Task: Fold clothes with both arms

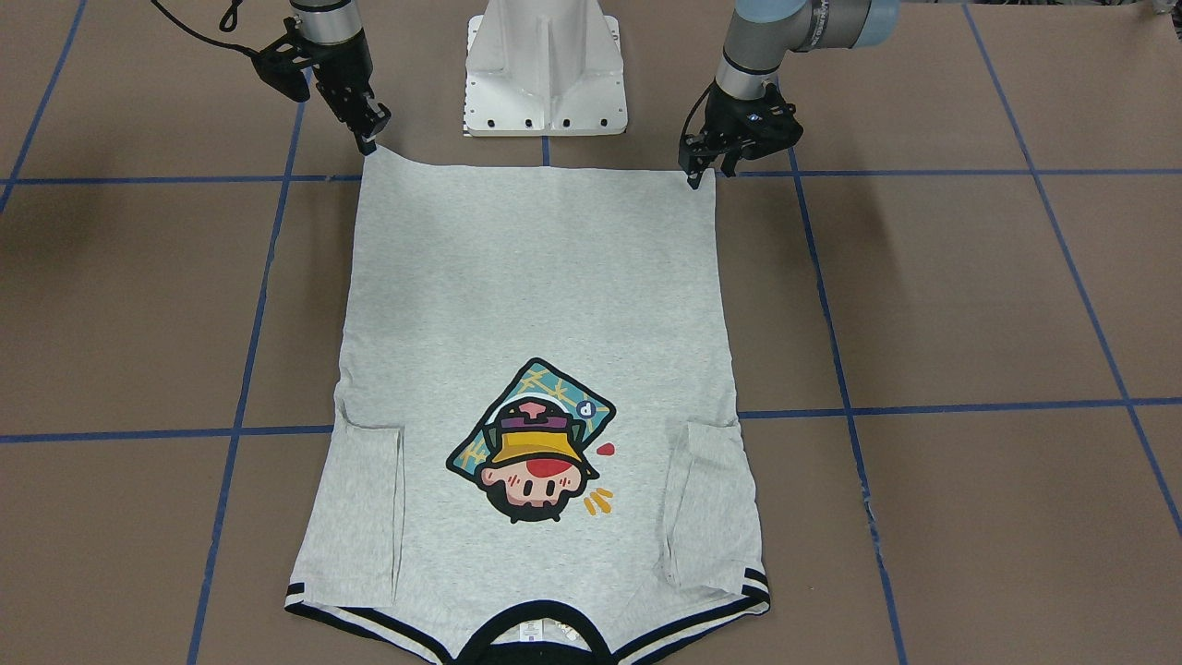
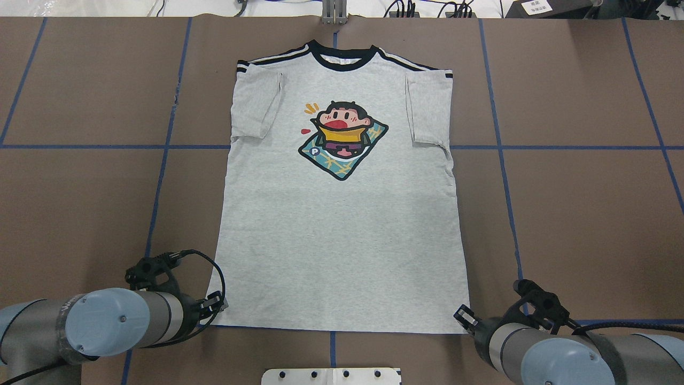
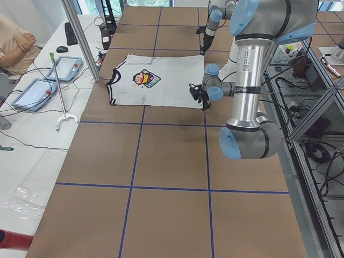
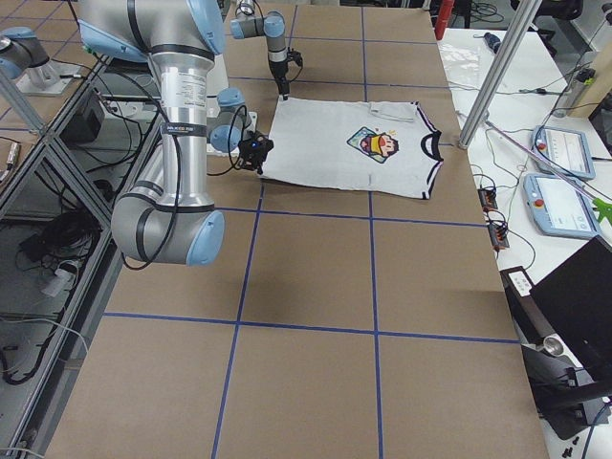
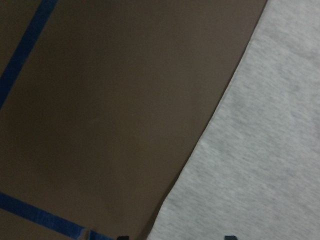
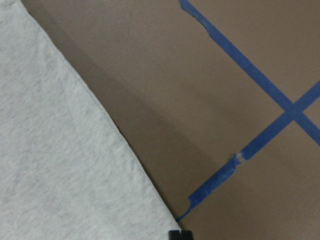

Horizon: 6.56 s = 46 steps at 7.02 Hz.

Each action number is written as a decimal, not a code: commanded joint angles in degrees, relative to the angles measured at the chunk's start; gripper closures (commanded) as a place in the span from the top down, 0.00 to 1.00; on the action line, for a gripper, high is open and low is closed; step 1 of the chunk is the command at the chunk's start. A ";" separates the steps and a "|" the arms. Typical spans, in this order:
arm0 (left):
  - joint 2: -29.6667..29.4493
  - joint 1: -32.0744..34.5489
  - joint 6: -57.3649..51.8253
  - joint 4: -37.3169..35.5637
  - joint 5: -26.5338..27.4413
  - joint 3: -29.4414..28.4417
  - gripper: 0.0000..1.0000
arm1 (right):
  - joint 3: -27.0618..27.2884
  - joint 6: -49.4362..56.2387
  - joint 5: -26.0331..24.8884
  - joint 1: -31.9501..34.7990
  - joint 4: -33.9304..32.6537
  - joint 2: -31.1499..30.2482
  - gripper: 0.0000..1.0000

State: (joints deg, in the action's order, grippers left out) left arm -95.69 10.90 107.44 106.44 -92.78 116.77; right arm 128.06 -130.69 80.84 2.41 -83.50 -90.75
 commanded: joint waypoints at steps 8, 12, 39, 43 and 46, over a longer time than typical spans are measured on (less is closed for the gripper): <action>5.13 -2.89 -0.56 -0.53 -1.53 10.02 0.00 | 1.48 0.00 0.10 0.40 0.00 0.40 0.00; 7.71 -4.93 -0.03 -0.53 -1.52 15.66 0.00 | 8.59 -0.09 1.07 -1.79 -4.37 0.49 0.00; -25.52 35.77 -36.60 32.78 -1.61 -41.02 0.47 | -31.68 28.69 18.03 37.16 15.29 24.60 0.67; -25.43 35.77 -36.51 32.60 -1.61 -40.22 0.47 | -30.67 22.85 12.33 29.16 15.29 20.98 0.70; -25.34 35.77 -36.51 32.43 -1.61 -40.31 0.47 | -31.11 22.68 11.18 27.83 15.29 20.44 0.60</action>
State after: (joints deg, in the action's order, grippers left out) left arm -121.06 46.67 70.93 138.94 -94.36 76.49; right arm 96.96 -107.93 92.47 30.58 -68.20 -70.21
